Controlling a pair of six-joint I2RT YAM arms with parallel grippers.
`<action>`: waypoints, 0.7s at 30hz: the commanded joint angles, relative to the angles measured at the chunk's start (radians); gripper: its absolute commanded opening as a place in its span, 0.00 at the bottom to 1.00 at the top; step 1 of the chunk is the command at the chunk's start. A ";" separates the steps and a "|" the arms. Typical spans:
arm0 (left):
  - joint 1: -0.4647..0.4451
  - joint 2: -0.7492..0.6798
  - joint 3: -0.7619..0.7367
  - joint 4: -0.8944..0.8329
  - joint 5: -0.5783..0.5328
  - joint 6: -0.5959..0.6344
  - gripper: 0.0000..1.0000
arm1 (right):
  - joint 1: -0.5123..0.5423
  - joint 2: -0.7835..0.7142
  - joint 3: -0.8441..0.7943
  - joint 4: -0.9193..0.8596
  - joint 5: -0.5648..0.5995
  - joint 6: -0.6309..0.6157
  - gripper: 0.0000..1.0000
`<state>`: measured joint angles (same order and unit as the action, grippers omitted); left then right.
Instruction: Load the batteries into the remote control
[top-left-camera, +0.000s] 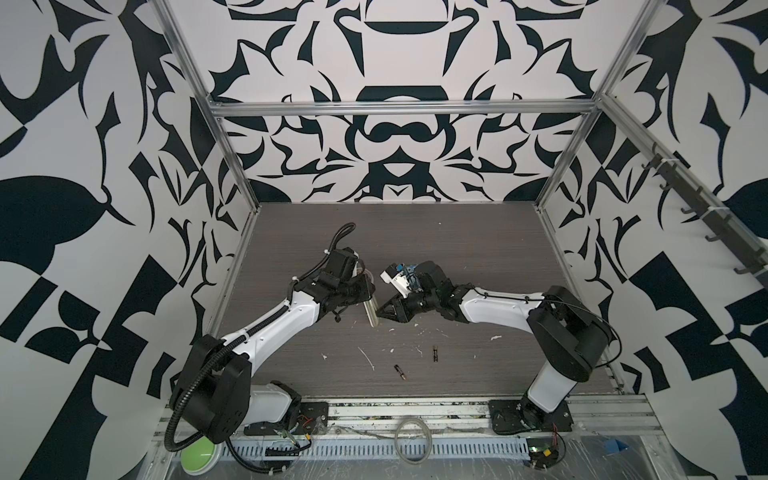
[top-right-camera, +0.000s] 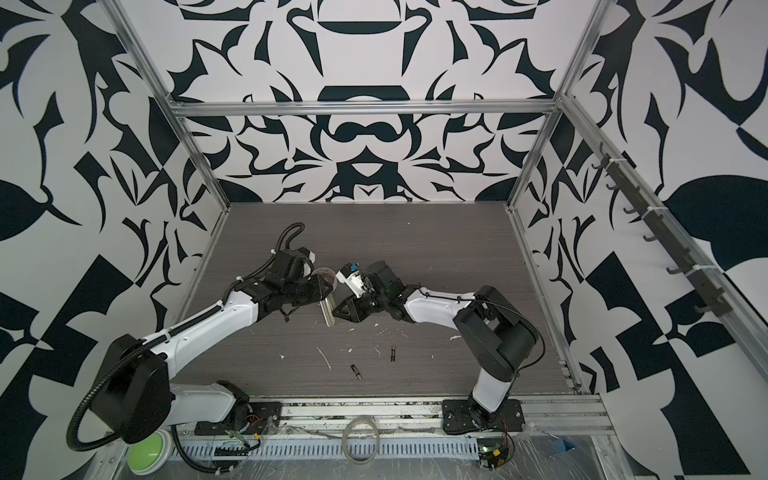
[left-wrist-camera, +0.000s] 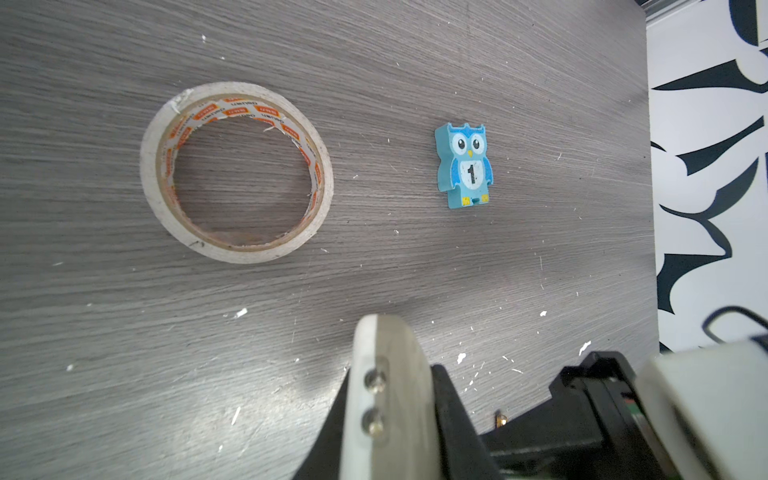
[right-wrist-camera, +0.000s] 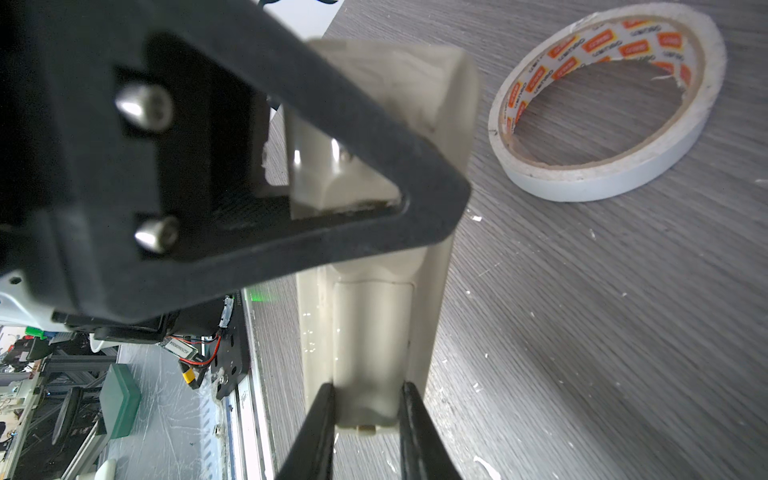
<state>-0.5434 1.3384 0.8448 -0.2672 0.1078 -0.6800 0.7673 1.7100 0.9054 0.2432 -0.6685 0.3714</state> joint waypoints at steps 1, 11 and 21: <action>0.012 0.002 -0.015 0.017 -0.014 0.007 0.00 | 0.006 -0.042 0.006 0.056 -0.028 -0.018 0.23; 0.032 0.017 -0.019 0.017 -0.019 0.011 0.00 | 0.006 -0.043 0.012 0.019 -0.011 -0.038 0.23; 0.042 0.026 -0.029 0.020 -0.025 0.014 0.00 | 0.006 -0.055 0.007 -0.011 0.017 -0.059 0.23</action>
<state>-0.5079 1.3518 0.8318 -0.2573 0.0948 -0.6762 0.7685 1.7077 0.9054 0.2359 -0.6582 0.3363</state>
